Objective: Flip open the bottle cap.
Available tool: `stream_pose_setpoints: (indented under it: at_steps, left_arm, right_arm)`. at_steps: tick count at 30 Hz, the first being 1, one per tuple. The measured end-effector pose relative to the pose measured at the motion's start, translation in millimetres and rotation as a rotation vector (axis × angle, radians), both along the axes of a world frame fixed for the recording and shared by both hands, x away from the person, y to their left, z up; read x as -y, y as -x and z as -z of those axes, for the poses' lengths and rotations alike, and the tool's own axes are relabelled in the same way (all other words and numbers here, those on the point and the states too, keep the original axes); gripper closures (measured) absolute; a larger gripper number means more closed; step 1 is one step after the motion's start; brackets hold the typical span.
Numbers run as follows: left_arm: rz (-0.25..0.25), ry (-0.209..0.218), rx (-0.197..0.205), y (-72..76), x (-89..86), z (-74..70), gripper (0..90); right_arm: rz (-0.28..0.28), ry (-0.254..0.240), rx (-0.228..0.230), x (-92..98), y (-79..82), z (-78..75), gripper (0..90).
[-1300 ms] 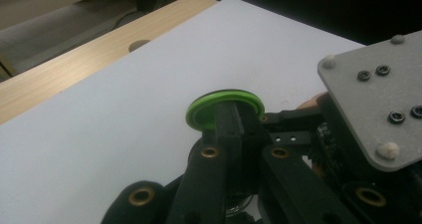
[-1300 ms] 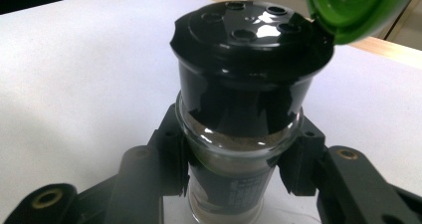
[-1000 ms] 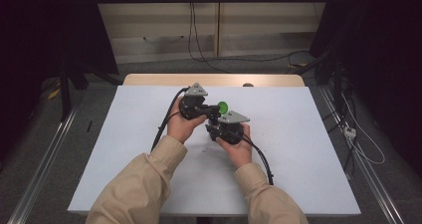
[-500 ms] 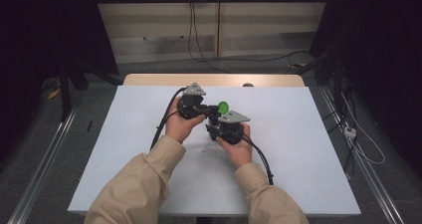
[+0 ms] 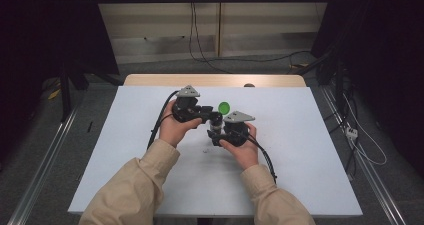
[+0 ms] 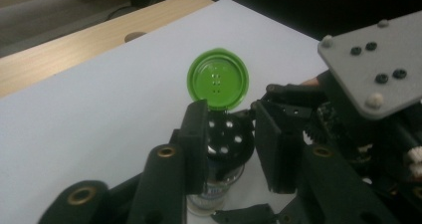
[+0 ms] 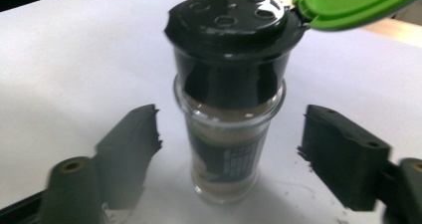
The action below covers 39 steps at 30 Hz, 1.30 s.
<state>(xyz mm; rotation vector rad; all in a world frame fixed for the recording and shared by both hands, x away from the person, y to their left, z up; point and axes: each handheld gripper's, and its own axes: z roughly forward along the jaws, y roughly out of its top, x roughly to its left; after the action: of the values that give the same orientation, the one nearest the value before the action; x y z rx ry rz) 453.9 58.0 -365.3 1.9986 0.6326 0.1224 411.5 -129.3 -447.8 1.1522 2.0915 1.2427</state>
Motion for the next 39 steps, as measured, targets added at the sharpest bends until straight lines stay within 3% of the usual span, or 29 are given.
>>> stream_pose_setpoints:
  at_steps: [5,8,17,27,39]
  left_arm:
    - [0.018,0.004,-0.015,6.6,-12.5,4.1,50.9]
    - [0.012,0.002,-0.013,11.4,-21.4,6.6,45.8]
    - [0.017,0.014,-0.022,23.6,-44.1,18.7,31.3]
    - [0.016,0.001,-0.014,42.0,-70.7,32.9,22.0]
    - [0.008,-0.030,-0.007,61.5,-95.4,49.9,18.3]
  right_arm:
    - [-0.011,-0.003,-0.007,4.4,6.4,-3.4,19.7]
    - [-0.018,-0.021,-0.032,9.2,11.8,-3.2,17.0]
    - [-0.030,-0.041,-0.028,28.6,32.7,-5.9,15.4]
    - [-0.029,-0.059,-0.025,58.1,56.3,-8.8,12.3]
    - [-0.022,-0.062,-0.033,84.2,75.7,-3.7,10.1]
